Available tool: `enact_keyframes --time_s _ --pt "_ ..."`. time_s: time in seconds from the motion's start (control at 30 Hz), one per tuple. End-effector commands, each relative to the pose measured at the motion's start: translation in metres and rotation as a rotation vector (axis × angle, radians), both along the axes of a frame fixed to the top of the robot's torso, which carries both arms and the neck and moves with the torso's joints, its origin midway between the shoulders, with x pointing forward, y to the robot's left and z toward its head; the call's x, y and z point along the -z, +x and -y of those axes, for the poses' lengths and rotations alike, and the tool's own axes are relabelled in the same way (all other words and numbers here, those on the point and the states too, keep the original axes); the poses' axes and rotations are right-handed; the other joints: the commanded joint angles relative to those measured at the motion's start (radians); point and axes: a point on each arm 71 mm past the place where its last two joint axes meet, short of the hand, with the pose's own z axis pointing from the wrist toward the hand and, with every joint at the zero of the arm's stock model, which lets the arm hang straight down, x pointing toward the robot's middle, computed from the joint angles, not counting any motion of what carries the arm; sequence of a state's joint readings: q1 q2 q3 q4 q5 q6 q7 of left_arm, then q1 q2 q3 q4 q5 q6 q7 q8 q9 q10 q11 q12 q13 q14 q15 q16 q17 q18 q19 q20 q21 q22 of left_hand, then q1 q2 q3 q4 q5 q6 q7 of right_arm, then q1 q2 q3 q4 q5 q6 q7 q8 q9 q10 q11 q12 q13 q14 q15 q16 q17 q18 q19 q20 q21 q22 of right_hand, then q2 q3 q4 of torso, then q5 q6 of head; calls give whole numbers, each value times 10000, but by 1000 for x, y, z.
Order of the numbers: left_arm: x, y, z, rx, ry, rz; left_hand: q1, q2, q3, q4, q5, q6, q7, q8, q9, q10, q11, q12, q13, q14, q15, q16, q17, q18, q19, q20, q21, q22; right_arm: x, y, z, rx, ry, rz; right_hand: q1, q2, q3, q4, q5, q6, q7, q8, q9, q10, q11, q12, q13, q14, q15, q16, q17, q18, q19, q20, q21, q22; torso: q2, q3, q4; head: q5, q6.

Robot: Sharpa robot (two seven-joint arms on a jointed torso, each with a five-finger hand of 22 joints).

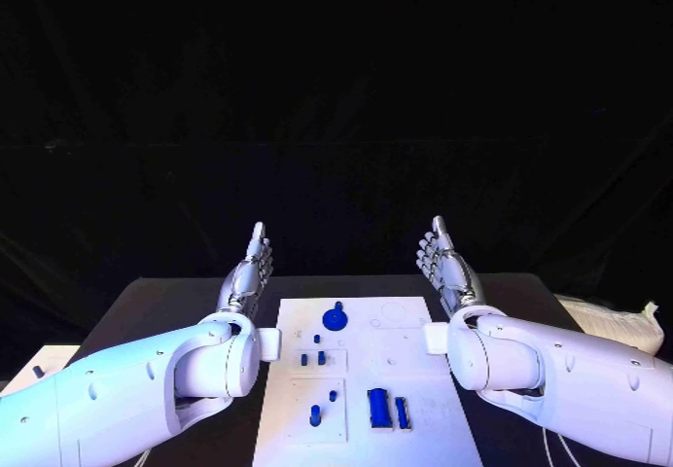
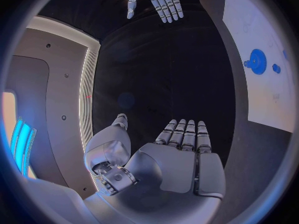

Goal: Assemble the parts on the task board

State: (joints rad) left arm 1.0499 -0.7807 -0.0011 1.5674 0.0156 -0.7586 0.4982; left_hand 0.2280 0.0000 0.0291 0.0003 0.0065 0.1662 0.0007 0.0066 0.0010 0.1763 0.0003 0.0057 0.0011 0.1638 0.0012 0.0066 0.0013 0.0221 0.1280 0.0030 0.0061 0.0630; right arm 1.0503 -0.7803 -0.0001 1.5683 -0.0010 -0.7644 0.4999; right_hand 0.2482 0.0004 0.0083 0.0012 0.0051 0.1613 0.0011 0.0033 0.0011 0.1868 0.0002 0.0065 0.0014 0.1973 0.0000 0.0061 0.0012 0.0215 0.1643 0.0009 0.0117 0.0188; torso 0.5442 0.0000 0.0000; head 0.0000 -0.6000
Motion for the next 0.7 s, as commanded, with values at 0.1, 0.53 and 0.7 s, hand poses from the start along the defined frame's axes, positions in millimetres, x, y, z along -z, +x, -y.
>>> enact_keyframes --time_s 0.1,0.53,0.7 --pt "-3 0 1 -23 125 338 -844 0 -291 -3 -65 -616 -7 -66 -10 -657 -3 -57 -11 -607 -12 -66 -13 -221 -474 -30 -61 -630 -1 0 0 37 -6 192 -924 -4 -83 -12 -51 -603 -11 -33 -11 -705 -2 -65 -14 -741 0 -61 -12 -215 -611 -9 -117 -188 0 0 0 0 0" --pt "-3 0 1 -23 125 338 -2280 0 -291 -3 -65 -1662 -7 -66 -10 -1763 -3 -57 -11 -1638 -12 -66 -13 -221 -1280 -30 -61 -630 -1 0 0 37 -6 192 -2482 -4 -83 -12 -51 -1613 -11 -33 -11 -1868 -2 -65 -14 -1973 0 -61 -12 -215 -1643 -9 -117 -188 0 0 0 0 0" --pt "-3 0 1 -23 125 338 -2280 0 -291 -3 -65 -1662 -7 -66 -10 -1763 -3 -57 -11 -1638 -12 -66 -13 -221 -1280 -30 -61 -630 -1 0 0 37 -6 192 -2482 -4 -83 -12 -51 -1613 -11 -33 -11 -1868 -2 -65 -14 -1973 0 -61 -12 -215 -1643 -9 -117 -188 0 0 0 0 0"
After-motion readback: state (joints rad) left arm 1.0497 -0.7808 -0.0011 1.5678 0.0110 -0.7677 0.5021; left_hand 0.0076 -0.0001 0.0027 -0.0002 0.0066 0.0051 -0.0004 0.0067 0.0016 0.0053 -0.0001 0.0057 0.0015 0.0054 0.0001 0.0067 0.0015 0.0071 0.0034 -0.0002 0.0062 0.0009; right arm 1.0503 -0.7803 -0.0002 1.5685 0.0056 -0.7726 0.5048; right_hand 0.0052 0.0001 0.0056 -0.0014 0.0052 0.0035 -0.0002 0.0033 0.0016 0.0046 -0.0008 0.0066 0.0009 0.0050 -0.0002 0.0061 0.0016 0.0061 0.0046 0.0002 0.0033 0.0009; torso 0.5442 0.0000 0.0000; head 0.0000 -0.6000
